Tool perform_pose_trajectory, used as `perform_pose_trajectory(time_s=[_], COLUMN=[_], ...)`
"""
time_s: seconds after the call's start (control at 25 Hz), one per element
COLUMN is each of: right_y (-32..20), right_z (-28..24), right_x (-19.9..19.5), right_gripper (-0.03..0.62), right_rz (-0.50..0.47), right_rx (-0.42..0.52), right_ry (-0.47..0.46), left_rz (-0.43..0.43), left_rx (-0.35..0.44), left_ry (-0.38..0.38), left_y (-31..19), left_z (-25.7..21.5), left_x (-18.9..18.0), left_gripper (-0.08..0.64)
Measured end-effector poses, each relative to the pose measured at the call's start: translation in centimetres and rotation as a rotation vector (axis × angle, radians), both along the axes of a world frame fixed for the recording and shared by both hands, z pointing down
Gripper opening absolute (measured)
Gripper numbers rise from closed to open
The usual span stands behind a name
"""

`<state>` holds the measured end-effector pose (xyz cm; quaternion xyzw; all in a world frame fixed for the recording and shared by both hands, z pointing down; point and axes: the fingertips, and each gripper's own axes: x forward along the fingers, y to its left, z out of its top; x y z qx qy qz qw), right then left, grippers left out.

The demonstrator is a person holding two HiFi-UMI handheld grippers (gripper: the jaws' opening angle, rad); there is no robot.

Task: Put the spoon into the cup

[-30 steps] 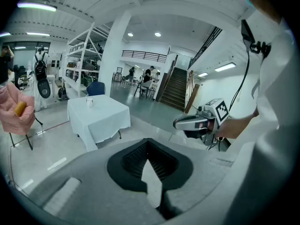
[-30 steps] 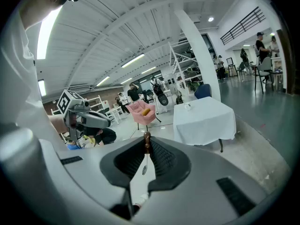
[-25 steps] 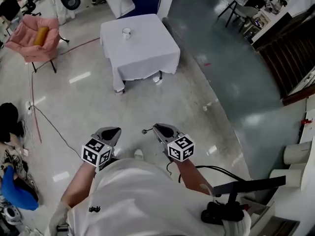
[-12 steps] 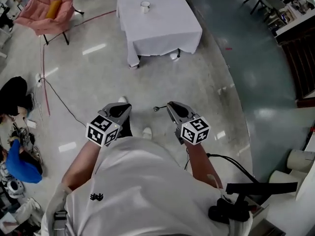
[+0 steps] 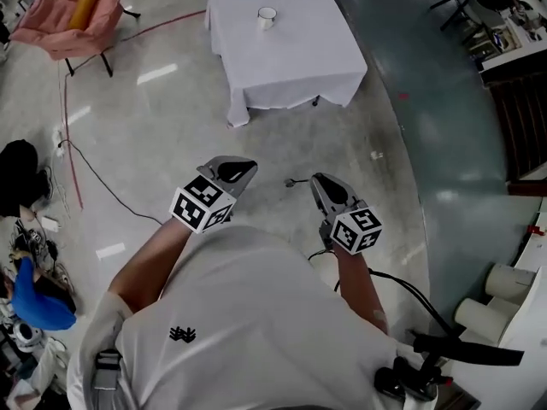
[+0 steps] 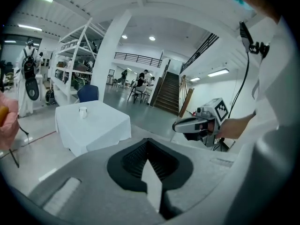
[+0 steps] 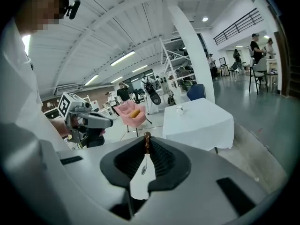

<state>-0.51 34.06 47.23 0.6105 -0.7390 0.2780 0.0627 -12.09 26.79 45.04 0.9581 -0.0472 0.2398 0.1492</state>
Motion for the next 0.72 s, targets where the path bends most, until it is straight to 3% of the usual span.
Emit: perform_pose_trajectory(time_s=[0.16, 0.48, 0.72], right_y=[-7.1, -17.7, -23.1], right_z=[-0.2, -0.7, -0.2], right_x=[-1.1, -3.9, -1.3], right_gripper=[0.041, 0.041, 0.041], right_rz=[-0.006, -0.036, -0.056], right_rx=[-0.011, 0.004, 0.003], right_ry=[0.007, 0.011, 0.003], left_rz=[0.02, -0.03, -0.079], left_rx=[0.012, -0.023, -0.027], left_ry=[-0.002, -0.028, -0.033], left_y=[-6.5, -15.7, -20.5], left_z=[-0.5, 1.2, 1.8], left_x=[-1.4, -5.2, -4.1], left_gripper=[0.006, 0.006, 0.006])
